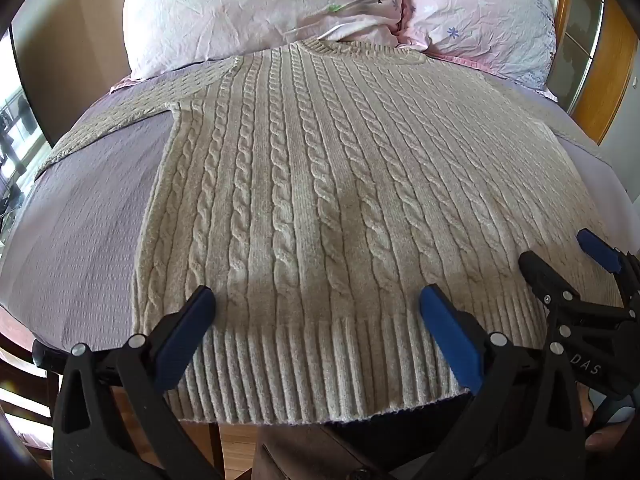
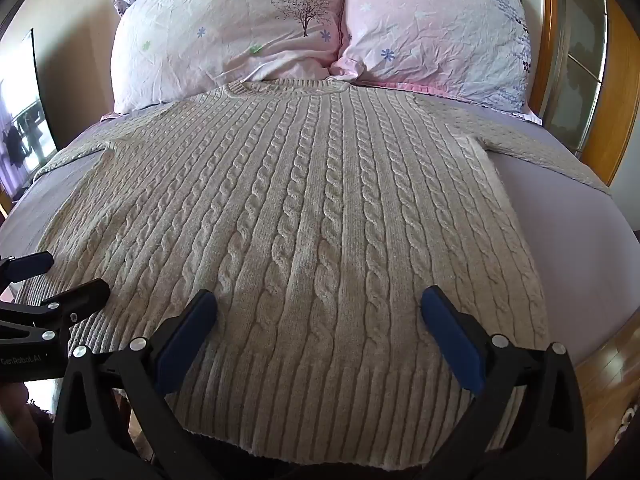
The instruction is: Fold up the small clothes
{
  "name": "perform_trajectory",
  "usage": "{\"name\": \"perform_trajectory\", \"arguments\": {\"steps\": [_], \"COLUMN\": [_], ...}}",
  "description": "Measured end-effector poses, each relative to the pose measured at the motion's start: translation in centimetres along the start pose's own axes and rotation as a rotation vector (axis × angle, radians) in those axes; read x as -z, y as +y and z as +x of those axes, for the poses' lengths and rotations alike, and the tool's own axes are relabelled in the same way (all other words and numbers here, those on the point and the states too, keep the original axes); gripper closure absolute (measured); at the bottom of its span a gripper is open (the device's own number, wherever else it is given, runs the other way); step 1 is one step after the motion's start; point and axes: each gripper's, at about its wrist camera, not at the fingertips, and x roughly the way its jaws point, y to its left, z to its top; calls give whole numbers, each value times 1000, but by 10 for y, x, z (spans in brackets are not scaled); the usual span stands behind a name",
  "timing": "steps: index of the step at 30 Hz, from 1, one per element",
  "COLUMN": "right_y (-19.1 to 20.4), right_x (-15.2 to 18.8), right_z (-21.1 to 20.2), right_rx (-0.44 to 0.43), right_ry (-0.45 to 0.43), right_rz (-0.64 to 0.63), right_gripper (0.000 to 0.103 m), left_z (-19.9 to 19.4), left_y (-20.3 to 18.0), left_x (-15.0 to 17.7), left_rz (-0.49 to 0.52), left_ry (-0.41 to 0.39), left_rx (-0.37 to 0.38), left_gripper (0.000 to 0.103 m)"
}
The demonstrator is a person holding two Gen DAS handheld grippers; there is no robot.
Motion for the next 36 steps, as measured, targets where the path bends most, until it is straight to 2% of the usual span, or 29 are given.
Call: {"name": "perform_trajectory", "arguments": {"steps": [36], "right_y": [-1], "right_x": [0], "right_z": [-1], "right_rx": [0], "right_ry": [-3], "right_rz": [0], "right_gripper": [1], "left_z": [0], "left_y": [0], "left_x": [-2], "left_rz": [-1], "left_ry": [-16], "left_rx": [0], "left_gripper": [2]}}
